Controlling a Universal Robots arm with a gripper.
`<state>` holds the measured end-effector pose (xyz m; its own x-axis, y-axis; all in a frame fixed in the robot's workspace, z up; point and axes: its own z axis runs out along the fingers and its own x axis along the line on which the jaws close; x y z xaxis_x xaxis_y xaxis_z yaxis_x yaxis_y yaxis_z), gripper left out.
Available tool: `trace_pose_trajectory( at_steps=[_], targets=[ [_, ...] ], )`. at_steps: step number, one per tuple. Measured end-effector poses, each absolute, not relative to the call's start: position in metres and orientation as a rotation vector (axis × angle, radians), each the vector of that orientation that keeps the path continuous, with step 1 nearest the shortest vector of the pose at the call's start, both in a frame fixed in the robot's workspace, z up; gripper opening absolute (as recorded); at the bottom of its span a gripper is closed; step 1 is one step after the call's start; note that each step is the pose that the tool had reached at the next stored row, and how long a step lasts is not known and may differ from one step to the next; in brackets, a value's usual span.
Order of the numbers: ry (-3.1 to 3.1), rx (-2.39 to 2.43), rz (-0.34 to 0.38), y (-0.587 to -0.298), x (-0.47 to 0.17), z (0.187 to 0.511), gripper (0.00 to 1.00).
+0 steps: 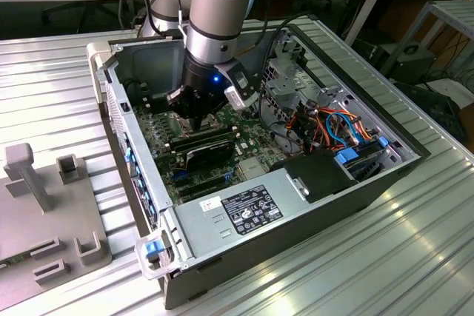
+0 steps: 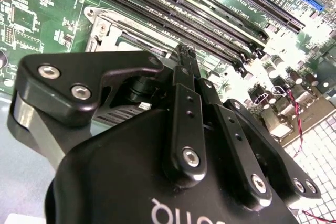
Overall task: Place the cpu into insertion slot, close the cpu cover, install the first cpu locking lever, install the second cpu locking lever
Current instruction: 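Install the second cpu locking lever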
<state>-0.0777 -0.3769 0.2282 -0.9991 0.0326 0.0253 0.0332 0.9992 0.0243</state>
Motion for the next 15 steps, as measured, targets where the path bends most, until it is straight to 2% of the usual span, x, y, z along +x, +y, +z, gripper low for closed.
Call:
trace_pose_trajectory(
  at_steps=[10,15],
  targets=[
    [-3.116,-0.051,-0.039,-0.378,-0.064,0.235,0.11],
    [-3.116,-0.052,-0.039,-0.387,-0.065,0.235,0.11]
  ],
)
